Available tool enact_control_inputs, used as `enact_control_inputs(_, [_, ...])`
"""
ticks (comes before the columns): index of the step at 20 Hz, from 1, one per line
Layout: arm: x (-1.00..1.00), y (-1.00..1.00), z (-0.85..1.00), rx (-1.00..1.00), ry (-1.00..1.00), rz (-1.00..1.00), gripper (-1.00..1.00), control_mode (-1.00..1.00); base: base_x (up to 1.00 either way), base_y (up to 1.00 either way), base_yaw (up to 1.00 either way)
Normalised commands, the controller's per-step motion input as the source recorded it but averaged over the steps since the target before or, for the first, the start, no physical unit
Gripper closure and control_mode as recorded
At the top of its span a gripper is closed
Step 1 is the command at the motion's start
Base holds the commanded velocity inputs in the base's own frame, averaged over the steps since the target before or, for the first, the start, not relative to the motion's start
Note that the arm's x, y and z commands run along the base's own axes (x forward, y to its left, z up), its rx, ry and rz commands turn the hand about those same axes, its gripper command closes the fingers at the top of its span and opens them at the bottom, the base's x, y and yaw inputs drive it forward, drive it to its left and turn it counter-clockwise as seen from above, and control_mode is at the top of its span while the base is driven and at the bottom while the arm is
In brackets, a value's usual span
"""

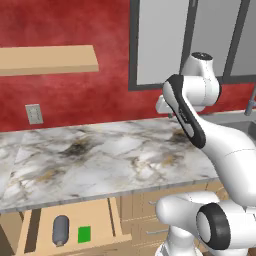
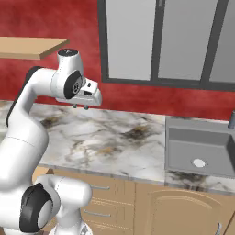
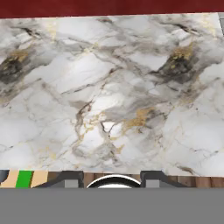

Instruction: Restock the sink supplies by placing the sponge and soap dispenser on the counter and next to the sink. Make sure the soap dispenser is upright.

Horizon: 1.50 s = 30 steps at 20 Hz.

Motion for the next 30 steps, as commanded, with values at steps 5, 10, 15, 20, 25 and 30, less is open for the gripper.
enact_control_inputs(5, [0.00,0.00,0.00,0.00,0.00,0.00,-1.00,1.00,-0.51,0.00,0.00])
enact_control_inputs(10, [0.00,0.00,0.00,0.00,0.00,0.00,-1.00,1.00,-0.86,0.34,0.00])
enact_control_inputs(15, [0.00,0.00,0.00,0.00,0.00,0.00,-1.00,1.00,-0.20,0.90,0.00])
enact_control_inputs(20, [0.00,0.00,0.00,0.00,0.00,0.00,-1.00,1.00,-0.11,0.56,0.00])
enact_control_inputs(25, [0.00,0.00,0.00,0.00,0.00,0.00,-1.00,1.00,-0.58,0.21,0.00])
enact_control_inputs(30, [0.00,0.00,0.00,0.00,0.00,0.00,-1.00,1.00,-0.17,0.31,0.00])
